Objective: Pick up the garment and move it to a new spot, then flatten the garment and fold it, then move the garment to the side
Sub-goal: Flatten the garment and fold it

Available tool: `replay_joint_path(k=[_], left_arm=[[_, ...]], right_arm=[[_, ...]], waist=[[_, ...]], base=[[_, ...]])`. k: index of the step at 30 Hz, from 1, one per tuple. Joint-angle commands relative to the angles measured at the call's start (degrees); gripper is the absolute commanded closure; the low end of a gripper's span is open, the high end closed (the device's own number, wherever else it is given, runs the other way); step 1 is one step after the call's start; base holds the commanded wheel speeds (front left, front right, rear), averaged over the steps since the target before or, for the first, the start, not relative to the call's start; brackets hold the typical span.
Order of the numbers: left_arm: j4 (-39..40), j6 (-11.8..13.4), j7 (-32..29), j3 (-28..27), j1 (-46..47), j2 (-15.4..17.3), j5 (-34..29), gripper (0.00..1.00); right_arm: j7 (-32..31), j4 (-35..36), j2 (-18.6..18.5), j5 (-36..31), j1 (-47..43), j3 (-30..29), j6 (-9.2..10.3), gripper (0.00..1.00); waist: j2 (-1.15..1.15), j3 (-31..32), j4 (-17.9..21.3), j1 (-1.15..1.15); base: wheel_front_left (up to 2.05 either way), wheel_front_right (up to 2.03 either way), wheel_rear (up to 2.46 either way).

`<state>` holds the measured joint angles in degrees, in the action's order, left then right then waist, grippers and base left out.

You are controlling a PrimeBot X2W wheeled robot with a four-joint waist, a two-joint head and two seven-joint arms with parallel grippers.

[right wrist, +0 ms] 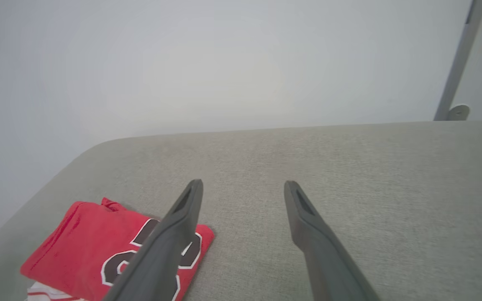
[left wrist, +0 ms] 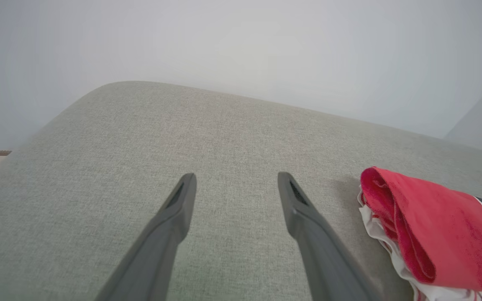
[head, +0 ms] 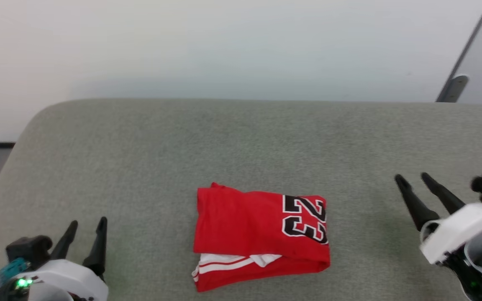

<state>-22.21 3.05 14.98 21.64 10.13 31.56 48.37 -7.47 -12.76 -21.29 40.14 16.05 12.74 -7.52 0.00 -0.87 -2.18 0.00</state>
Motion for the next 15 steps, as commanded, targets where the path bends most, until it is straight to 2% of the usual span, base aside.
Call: replay_joint_path(k=[1, 8, 15], left_arm=[[0.9, 0.4, 0.2, -1.2, -1.3, 0.2, -0.5, 0.00], [3.5, 0.7, 0.2, -5.1, -4.5, -0.4, -2.1, 0.00], [4.4, 0.4, 0.2, -7.6, -5.9, -1.2, -3.8, 0.00]], right_arm=[[2.0, 0.1, -0.2, -0.8, -1.9, -1.3, 0.08, 0.00], [8.3, -0.7, -0.8, -4.3, -6.4, -5.3, 0.08, 0.00], [11.1, -0.5, 0.1, -5.2, -9.5, -7.8, 0.08, 0.00]], waist=[[0.00, 1.2, 1.7, 0.00], [0.00, 1.6, 2.9, 0.00], [0.00, 2.0, 3.4, 0.00]], base=[[0.00, 0.00, 0.00], [0.00, 0.00, 0.00], [0.00, 0.00, 0.00]])
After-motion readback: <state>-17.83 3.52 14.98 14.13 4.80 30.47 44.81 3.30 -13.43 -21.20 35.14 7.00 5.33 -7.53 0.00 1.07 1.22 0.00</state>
